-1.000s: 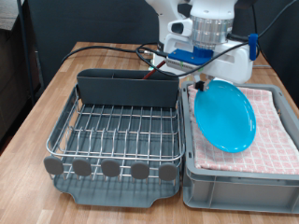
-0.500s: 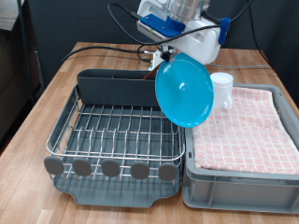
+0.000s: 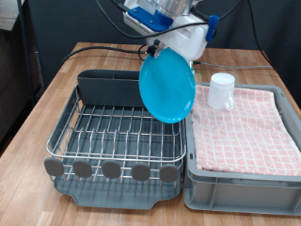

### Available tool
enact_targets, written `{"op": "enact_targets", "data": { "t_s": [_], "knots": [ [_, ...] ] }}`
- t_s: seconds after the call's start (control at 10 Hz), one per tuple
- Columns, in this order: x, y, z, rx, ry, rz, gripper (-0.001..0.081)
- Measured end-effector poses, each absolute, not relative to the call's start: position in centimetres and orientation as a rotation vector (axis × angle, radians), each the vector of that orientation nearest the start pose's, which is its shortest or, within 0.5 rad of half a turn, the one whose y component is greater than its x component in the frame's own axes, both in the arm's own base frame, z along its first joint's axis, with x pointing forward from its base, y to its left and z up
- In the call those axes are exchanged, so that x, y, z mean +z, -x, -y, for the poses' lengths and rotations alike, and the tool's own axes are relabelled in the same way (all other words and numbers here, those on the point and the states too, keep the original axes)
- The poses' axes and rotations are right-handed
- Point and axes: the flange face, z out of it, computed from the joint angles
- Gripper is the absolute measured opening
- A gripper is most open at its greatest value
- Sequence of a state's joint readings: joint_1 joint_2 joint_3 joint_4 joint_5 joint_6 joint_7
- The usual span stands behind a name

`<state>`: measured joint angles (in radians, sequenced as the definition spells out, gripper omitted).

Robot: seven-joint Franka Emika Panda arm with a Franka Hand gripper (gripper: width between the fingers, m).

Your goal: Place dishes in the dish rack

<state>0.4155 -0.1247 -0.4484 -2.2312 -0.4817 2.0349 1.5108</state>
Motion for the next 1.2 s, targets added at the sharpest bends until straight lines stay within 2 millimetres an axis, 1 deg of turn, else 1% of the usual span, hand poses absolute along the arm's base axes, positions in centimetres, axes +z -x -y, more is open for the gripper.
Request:
{"op": "enact_targets", "data": {
  "t_s": [0.4,0.5,0.6,0.8,1.1,1.2],
  "knots": [
    [42.4,-49.8,10.9,-0.476,2.943,-1.912,0.0017],
    [42.6,-49.8,12.2,-0.517,3.005,-1.849,0.0017],
    [42.9,-49.9,13.3,-0.553,3.073,-1.743,0.0017],
    [43.5,-50.1,14.7,-0.568,3.171,-1.547,0.0016],
    [43.8,-50.2,15.2,-0.560,3.233,-1.424,0.0016],
    [43.8,-50.2,15.2,-0.560,3.230,-1.432,0.0017]
  ]
}}
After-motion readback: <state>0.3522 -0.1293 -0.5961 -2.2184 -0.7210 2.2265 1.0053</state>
